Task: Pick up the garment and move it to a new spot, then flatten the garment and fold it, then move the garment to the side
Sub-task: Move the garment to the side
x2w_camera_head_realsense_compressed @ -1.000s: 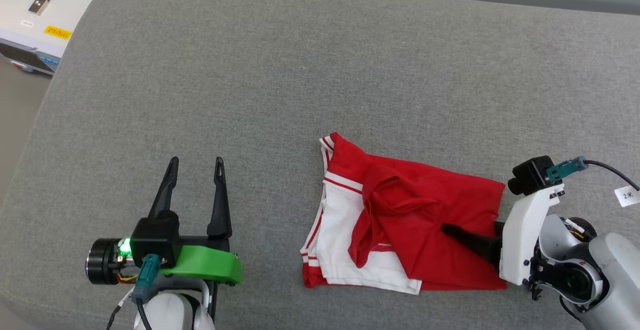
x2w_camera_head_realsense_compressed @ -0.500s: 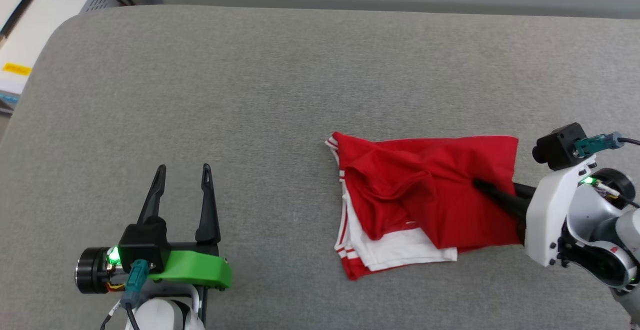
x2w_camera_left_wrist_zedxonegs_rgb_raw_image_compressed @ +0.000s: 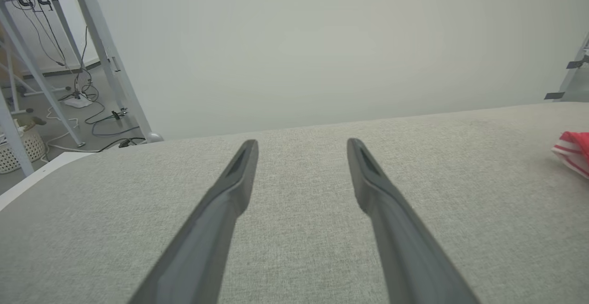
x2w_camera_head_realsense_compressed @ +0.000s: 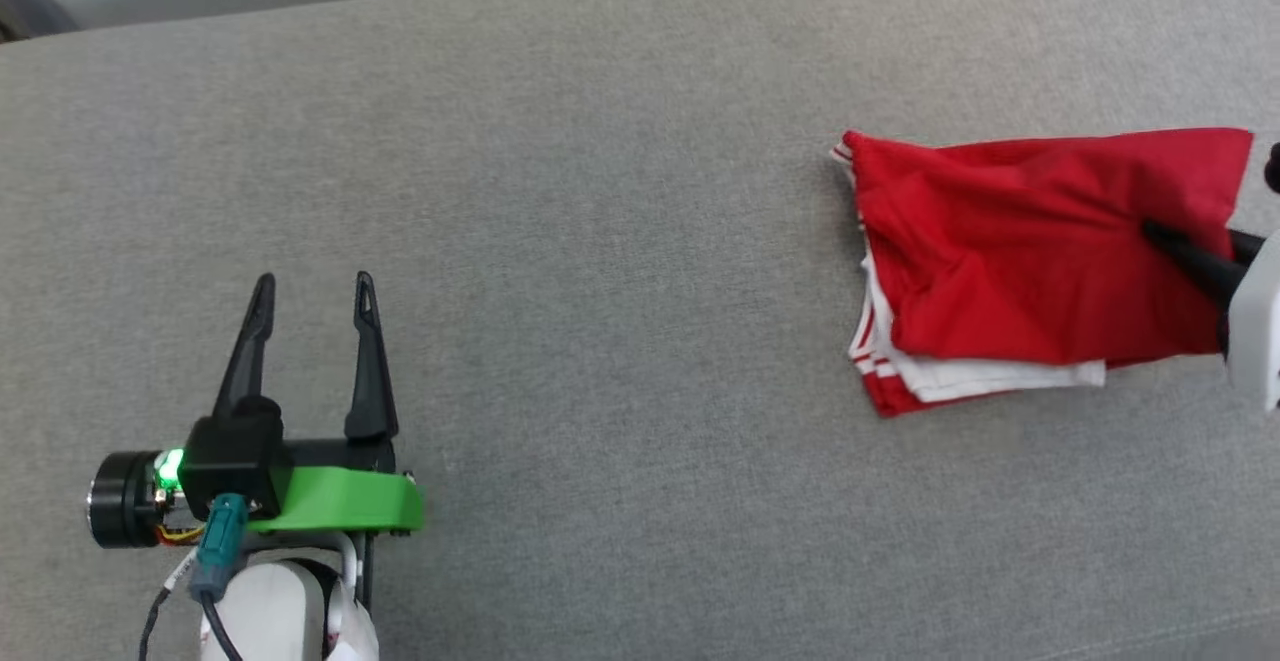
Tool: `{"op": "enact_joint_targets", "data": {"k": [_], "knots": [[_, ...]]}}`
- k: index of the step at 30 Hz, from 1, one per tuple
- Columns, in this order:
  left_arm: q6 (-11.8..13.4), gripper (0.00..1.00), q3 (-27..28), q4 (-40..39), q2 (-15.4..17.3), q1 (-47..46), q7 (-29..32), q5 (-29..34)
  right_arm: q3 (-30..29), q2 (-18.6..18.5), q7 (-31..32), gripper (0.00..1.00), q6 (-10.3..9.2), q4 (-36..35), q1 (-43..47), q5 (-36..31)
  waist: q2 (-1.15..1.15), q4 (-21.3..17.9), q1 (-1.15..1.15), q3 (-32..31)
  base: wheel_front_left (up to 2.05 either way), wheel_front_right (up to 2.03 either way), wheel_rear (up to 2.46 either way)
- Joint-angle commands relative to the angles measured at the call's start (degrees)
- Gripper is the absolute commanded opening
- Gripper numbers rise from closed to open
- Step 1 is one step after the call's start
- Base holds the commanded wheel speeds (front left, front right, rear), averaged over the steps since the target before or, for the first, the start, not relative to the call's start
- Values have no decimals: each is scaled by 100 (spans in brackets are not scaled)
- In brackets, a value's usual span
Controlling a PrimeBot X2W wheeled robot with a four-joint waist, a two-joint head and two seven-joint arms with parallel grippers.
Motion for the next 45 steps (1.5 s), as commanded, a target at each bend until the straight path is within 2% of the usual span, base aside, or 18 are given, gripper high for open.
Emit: {"op": "enact_joint_targets", "data": {"k": [1, 10, 14, 20, 21, 22, 28, 33, 38, 42, 45], "knots": [[33, 100, 48, -60, 80, -124, -33, 42, -15, -43, 13, 0, -5, 133, -211, -102, 0, -509, 0, 574, 0, 0, 0], [36, 100, 23, -332, 242, -407, -33, 155, 0, -450, -192, 0, -5, 1749, -1087, -750, 0, -476, 0, 1159, 0, 0, 0], [53, 100, 19, -418, 288, -451, -33, 174, -32, -395, -446, 0, -5, 2507, -1491, -1102, 0, -415, 0, 1305, 0, 0, 0], [92, 100, -13, -463, 303, -460, -33, 185, -88, -39, -828, 0, -5, 3423, -1879, -1351, 0, -346, 0, 1315, 0, 0, 0], [107, 100, -14, -456, 297, -452, -33, 183, -62, 11, -834, 22, -5, 3517, -1890, -1356, 0, -334, 0, 1277, 0, 0, 0], [124, 100, -12, -445, 290, -434, -33, 177, -49, 44, -947, 100, -5, 3601, -1925, -1428, 0, -326, 0, 1213, 0, 0, 0], [171, 100, -90, -350, 196, -279, -33, 114, -324, 87, -1778, 100, -5, 4137, -1921, -1879, 0, -144, 0, 689, 0, 0, 0], [196, 100, -126, -257, 131, -43, -33, 33, -759, 218, -2852, 100, -5, 4064, -1777, -2349, 0, 56, 0, 227, 0, 0, 0], [209, 100, -120, -167, 91, 221, -33, -52, -1491, 793, -3882, 100, -5, 3539, -1457, -2870, 0, 276, 0, -169, 0, 0, 0], [211, 100, -151, -92, 56, 332, -33, -91, -2045, 1378, -4115, 100, -5, 2685, -999, -3298, 0, 471, 0, -405, 0, 0, 0], [235, 100, -144, -53, 35, 403, -33, -114, -2465, 1953, -4146, 100, -5, 1805, -525, -3558, 0, 602, 0, -558, 0, 0, 0]]}}
